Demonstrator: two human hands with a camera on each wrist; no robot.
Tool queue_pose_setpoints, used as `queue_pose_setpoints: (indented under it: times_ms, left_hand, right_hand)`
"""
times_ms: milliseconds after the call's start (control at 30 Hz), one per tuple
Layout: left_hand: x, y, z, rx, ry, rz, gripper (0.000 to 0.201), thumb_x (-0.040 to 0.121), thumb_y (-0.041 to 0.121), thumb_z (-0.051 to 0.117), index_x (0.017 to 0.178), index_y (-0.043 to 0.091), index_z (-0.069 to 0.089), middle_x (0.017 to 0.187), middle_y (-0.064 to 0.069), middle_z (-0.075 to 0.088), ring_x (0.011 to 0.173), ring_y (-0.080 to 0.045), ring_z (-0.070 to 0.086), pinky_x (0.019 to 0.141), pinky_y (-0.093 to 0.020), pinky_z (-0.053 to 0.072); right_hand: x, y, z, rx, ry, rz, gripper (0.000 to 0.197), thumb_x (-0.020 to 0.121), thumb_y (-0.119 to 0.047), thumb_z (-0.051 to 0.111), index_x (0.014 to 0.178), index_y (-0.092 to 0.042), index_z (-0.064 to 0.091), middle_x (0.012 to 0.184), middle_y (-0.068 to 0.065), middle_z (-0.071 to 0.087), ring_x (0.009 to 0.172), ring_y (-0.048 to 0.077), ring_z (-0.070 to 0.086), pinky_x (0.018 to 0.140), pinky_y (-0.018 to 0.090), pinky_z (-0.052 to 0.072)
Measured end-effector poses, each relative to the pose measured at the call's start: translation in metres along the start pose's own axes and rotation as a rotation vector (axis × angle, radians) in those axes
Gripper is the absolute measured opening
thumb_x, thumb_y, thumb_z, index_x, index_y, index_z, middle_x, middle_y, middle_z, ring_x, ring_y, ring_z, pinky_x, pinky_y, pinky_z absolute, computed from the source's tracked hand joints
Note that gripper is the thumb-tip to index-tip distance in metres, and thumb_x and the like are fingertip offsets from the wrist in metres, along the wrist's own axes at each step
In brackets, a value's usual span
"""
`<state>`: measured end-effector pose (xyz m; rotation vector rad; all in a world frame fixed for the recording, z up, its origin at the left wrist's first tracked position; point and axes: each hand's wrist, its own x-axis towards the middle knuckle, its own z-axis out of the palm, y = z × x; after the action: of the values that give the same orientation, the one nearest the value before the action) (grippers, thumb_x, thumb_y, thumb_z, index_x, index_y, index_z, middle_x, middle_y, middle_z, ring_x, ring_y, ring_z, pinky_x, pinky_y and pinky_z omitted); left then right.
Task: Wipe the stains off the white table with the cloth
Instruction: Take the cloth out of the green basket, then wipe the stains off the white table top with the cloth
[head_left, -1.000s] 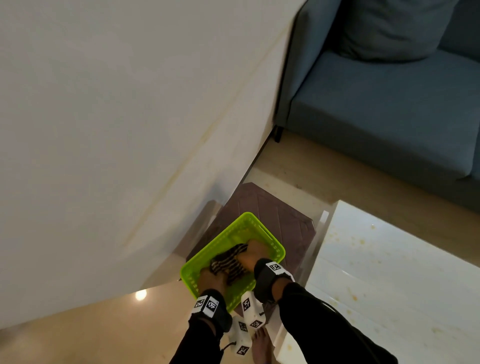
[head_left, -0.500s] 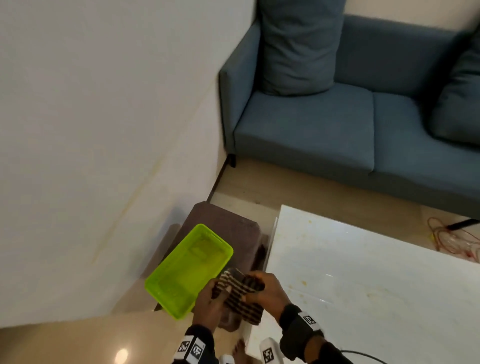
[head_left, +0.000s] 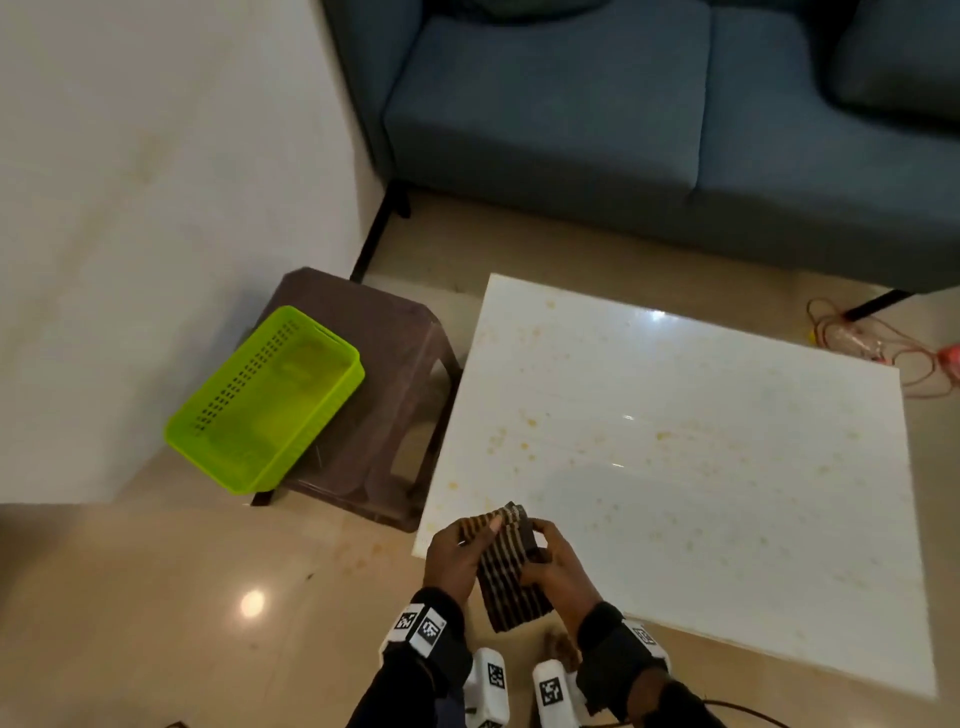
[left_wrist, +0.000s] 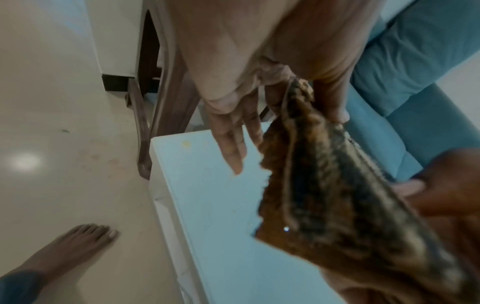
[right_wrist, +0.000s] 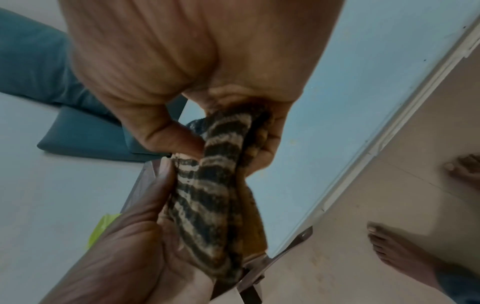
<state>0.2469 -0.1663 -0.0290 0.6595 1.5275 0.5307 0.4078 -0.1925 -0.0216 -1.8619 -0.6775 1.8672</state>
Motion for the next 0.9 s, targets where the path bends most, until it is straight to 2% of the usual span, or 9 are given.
queue_pose_setpoints:
  times_ms: [100,233,367,433,500,600,700,833,900]
  left_hand:
    - [0.027,-0.012,0.006,0.101,0.020,-0.004,0.050,0.071,0.064,0.075,0.085,0.017,0.076,0.086,-0.001,0.080,0.086,-0.021,0.076,0.088,-0.053,0.059]
    - [0.083,-0.016,0.008,0.246,0.039,0.072,0.046,0.073,0.064,0.076,0.088,0.020,0.076,0.087,0.004,0.079,0.087,-0.018,0.075,0.086,-0.047,0.060]
    - [0.133,-0.028,-0.005,0.556,0.144,0.089,0.057,0.093,0.040,0.071,0.140,0.015,0.052,0.141,-0.007,0.057,0.127,-0.029,0.058,0.105,-0.040,0.049]
    - [0.146,-0.038,-0.018,0.658,0.189,0.094,0.062,0.099,0.031,0.064,0.151,0.012,0.038,0.156,-0.012,0.040,0.136,-0.036,0.050,0.112,-0.043,0.043]
    - [0.154,-0.054,-0.031,0.667,0.172,0.079,0.063,0.103,0.032,0.056,0.156,0.009,0.032,0.158,-0.014,0.040,0.139,-0.036,0.047,0.113,-0.041,0.040]
    - [0.158,-0.074,-0.044,0.592,0.131,0.099,0.051,0.106,0.035,0.049,0.151,0.011,0.047,0.151,-0.009,0.053,0.139,-0.029,0.049,0.112,-0.031,0.036]
    - [0.164,-0.082,-0.058,0.405,0.138,0.013,0.046,0.106,0.042,0.046,0.136,0.014,0.065,0.138,-0.006,0.064,0.129,-0.026,0.058,0.106,-0.027,0.039]
    - [0.183,-0.108,-0.081,0.177,0.126,-0.174,0.066,0.081,0.088,0.047,0.118,0.041,0.074,0.129,0.009,0.071,0.124,-0.020,0.063,0.113,-0.044,0.044]
    - [0.187,-0.107,-0.088,0.060,0.107,-0.237,0.061,0.080,0.086,0.050,0.103,0.038,0.079,0.118,0.006,0.076,0.121,-0.021,0.065,0.111,-0.046,0.047]
  right_hand:
    - [0.019,0.015,-0.003,0.031,0.038,-0.045,0.063,0.081,0.009,0.053,0.131,-0.028,0.052,0.112,0.012,0.073,0.105,0.029,0.073,0.075,0.030,0.062]
    - [0.070,0.038,0.001,-0.151,0.125,-0.173,0.070,0.089,0.006,0.059,0.142,-0.036,0.041,0.134,0.011,0.063,0.113,0.023,0.069,0.087,0.036,0.063]
    - [0.115,0.057,0.015,-0.809,0.403,-0.346,0.074,0.097,-0.021,0.066,0.161,-0.013,0.029,0.158,0.013,0.039,0.141,0.032,0.044,0.108,0.049,0.053]
    - [0.131,0.067,0.028,-0.975,0.387,-0.531,0.075,0.095,-0.017,0.064,0.161,-0.006,0.030,0.167,0.021,0.032,0.152,0.038,0.033,0.122,0.050,0.040]
    - [0.149,0.079,0.044,-1.141,0.296,-0.666,0.077,0.101,-0.020,0.054,0.166,-0.006,0.017,0.175,0.019,0.012,0.162,0.036,0.014,0.130,0.047,0.025]
    - [0.177,0.095,0.054,-1.235,0.239,-0.660,0.073,0.110,-0.033,0.037,0.168,-0.009,-0.001,0.177,0.011,-0.009,0.164,0.028,-0.006,0.133,0.047,0.016]
    - [0.198,0.103,0.063,-1.229,0.342,-0.611,0.073,0.111,-0.045,0.030,0.168,-0.010,0.002,0.177,0.011,-0.007,0.164,0.027,-0.005,0.133,0.047,0.012]
    - [0.200,0.116,0.107,-1.135,0.500,-0.474,0.076,0.109,-0.050,0.037,0.168,-0.012,0.009,0.175,0.021,-0.001,0.163,0.039,-0.001,0.132,0.052,0.008]
    - [0.192,0.132,0.134,-1.198,0.427,-0.573,0.079,0.106,-0.049,0.047,0.168,-0.013,0.015,0.175,0.023,0.005,0.162,0.042,0.005,0.130,0.054,0.010]
